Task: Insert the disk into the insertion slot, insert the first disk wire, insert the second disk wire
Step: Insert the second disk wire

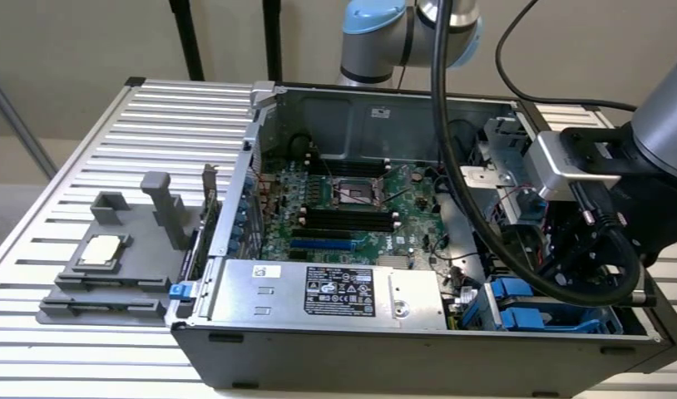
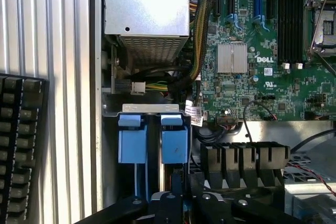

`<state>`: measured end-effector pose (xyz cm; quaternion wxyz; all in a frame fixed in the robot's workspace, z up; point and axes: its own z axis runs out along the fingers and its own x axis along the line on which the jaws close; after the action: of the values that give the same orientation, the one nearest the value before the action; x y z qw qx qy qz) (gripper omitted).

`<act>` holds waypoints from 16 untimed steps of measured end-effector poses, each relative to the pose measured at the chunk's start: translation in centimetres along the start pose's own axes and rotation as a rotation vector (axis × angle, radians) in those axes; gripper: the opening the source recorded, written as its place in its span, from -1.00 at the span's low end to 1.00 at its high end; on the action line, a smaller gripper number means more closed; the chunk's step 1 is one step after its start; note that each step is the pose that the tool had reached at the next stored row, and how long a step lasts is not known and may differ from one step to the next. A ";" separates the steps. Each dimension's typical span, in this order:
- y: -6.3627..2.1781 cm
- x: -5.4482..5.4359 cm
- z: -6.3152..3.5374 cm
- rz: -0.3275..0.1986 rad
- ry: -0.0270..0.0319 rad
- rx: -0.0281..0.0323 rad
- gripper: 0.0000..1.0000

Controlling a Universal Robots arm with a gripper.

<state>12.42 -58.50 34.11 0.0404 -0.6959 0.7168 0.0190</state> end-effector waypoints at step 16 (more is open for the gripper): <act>0.02 0.0 0.49 0.000 -0.0038 -0.0001 -0.67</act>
<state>12.42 -58.50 33.62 0.0417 -0.6958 0.7168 0.0204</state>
